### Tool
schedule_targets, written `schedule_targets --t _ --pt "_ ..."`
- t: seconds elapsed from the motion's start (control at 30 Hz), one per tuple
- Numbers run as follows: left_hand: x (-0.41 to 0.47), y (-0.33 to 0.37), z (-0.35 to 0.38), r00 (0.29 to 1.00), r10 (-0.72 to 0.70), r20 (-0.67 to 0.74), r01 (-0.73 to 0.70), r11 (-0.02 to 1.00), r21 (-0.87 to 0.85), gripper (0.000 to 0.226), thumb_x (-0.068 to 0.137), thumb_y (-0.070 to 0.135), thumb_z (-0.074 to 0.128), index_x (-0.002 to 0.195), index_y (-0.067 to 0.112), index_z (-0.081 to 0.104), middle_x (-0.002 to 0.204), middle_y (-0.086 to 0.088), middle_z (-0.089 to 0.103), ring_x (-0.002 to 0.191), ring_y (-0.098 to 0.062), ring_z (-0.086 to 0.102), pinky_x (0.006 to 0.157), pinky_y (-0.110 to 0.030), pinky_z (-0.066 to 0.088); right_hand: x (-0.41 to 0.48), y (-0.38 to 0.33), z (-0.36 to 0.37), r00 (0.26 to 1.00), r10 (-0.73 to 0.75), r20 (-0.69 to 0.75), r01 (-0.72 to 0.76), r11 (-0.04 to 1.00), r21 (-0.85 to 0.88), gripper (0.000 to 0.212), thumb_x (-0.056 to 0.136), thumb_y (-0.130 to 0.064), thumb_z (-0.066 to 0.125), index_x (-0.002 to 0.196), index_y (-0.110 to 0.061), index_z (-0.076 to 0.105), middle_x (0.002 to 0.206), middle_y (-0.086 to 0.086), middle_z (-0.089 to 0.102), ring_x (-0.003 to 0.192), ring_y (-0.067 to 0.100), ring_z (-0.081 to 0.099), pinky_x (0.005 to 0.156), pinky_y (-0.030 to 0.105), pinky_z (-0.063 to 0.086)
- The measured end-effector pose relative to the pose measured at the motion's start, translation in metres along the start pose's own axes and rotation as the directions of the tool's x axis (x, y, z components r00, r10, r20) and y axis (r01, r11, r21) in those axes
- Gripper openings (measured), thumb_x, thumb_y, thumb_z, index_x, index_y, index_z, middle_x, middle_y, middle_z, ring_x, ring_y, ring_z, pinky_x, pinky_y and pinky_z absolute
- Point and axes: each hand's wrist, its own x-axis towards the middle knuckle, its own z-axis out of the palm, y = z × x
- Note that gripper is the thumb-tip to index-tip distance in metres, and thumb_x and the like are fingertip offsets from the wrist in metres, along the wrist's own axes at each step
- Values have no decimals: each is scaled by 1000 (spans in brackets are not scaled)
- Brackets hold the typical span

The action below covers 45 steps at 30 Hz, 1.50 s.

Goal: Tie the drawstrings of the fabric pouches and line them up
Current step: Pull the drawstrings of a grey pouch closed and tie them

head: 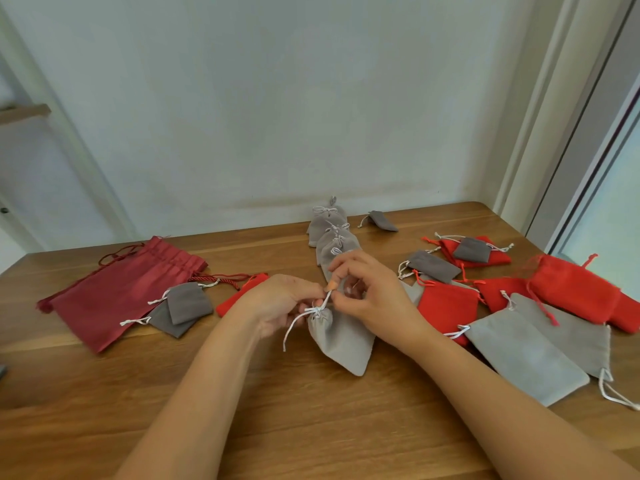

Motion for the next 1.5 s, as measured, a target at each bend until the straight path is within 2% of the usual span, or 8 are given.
schedule_targets --t 0.2,0.4,0.5,0.83,1.0,1.23,1.4,1.5 --pt "-2 0 -3 999 -12 41 10 999 52 19 86 6 63 69 8 71 62 -3 62 50 -6 51 49 -16 44 -1 6 1 994 101 27 -102 994 33 27 81 1 69 77 -24 62 71 -22 63 66 1 57 64 17 48" --pt "-5 2 -4 996 53 72 -59 994 92 6 84 6 68 83 4 74 63 -1 63 52 -4 51 51 -15 44 0 1 -5 991 126 42 -129 987 92 22 81 1 70 78 -21 66 75 -7 65 68 1 57 67 18 49" --pt "-5 2 0 993 101 68 -106 991 76 9 81 6 71 88 2 74 58 2 62 51 -3 49 51 -14 43 1 1 -11 992 127 7 -127 985 115 23 80 3 69 79 -20 68 78 4 66 70 4 57 68 18 48" --pt "-7 4 5 994 96 55 -97 995 16 22 65 21 74 83 8 76 55 4 56 50 -4 44 52 -15 42 1 -2 -13 996 76 -42 -73 996 59 22 81 -1 70 80 -23 68 77 -2 67 72 8 61 70 22 51" --pt "-9 6 9 976 219 -16 -215 969 122 28 70 22 75 91 4 75 46 6 50 47 -5 38 52 -16 37 2 -8 -17 995 89 -52 -86 994 65 18 83 -3 70 82 -21 68 78 -3 68 71 2 59 68 16 49" --pt "-6 7 21 897 377 -228 -366 926 92 8 84 13 71 78 13 76 49 3 51 46 -5 40 48 -17 36 6 -16 -24 981 195 -12 -184 942 280 17 85 -7 69 94 -20 72 87 0 73 80 7 67 74 19 54" --pt "-5 4 23 876 397 -274 -380 918 113 12 84 12 70 75 17 76 52 4 54 47 -2 44 50 -15 37 4 -15 -23 969 235 -80 -212 951 225 16 79 -13 76 84 -28 74 81 -4 75 78 8 69 73 23 56" --pt "-2 2 27 856 398 -331 -390 916 92 12 82 13 71 72 16 75 48 9 53 48 0 46 54 -16 38 3 -15 -23 968 195 -158 -186 980 68 17 78 -19 78 79 -34 73 75 -10 73 74 4 66 69 20 54"
